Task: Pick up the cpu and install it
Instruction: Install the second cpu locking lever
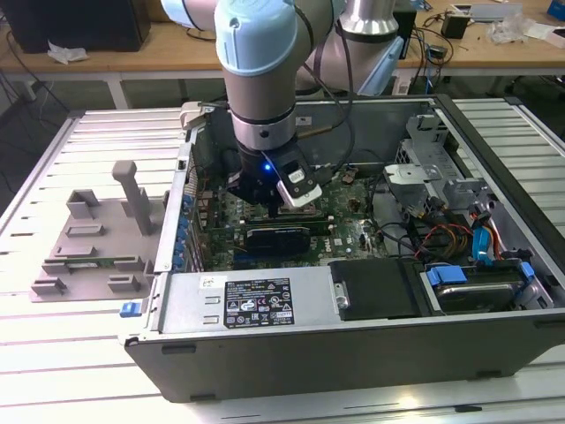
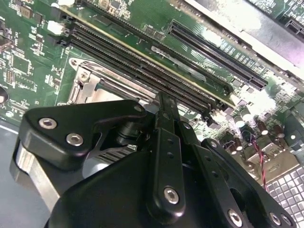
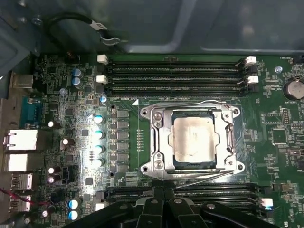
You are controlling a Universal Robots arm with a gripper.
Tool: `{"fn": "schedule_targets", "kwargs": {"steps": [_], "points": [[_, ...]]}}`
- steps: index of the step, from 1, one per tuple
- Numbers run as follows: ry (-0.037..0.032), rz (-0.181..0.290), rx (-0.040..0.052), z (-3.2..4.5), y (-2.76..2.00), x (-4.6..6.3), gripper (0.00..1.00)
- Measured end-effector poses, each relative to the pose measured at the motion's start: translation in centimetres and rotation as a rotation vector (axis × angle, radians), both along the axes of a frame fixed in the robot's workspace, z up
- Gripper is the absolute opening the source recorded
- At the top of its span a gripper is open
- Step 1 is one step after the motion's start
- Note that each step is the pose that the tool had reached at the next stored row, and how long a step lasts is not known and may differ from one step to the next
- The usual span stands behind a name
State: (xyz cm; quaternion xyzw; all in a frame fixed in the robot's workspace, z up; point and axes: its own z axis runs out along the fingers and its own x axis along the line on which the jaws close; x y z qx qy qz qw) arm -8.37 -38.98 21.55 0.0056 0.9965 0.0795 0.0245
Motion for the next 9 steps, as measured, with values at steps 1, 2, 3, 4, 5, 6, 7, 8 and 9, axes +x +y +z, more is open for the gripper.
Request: {"fn": "schedule_targets", "kwargs": {"steps": [1,2,3,4,5,6,7,8,9], "points": [[0.0000,0.000,0.0019,-0.08,-0.03,0.0,0.11],[0.0001,0.000,0.0107,-0.29,-0.10,-0.1,0.11],[0.0000,0.000,0.0202,-0.42,-0.13,-0.2,0.11],[0.0000,0.000,0.0281,-0.54,-0.18,-0.3,0.11],[0.0000,0.000,0.0365,-0.66,-0.23,-0.3,0.11],[0.0000,0.000,0.0477,-0.83,-0.29,-0.4,0.11],[0.0000,0.000,0.0543,-0.91,-0.30,-0.4,0.11],[0.0000,0.000,0.0648,-1.04,-0.31,-0.4,0.11],[-0.0001,0.000,0.0708,-1.19,-0.30,-0.4,0.11]]}}
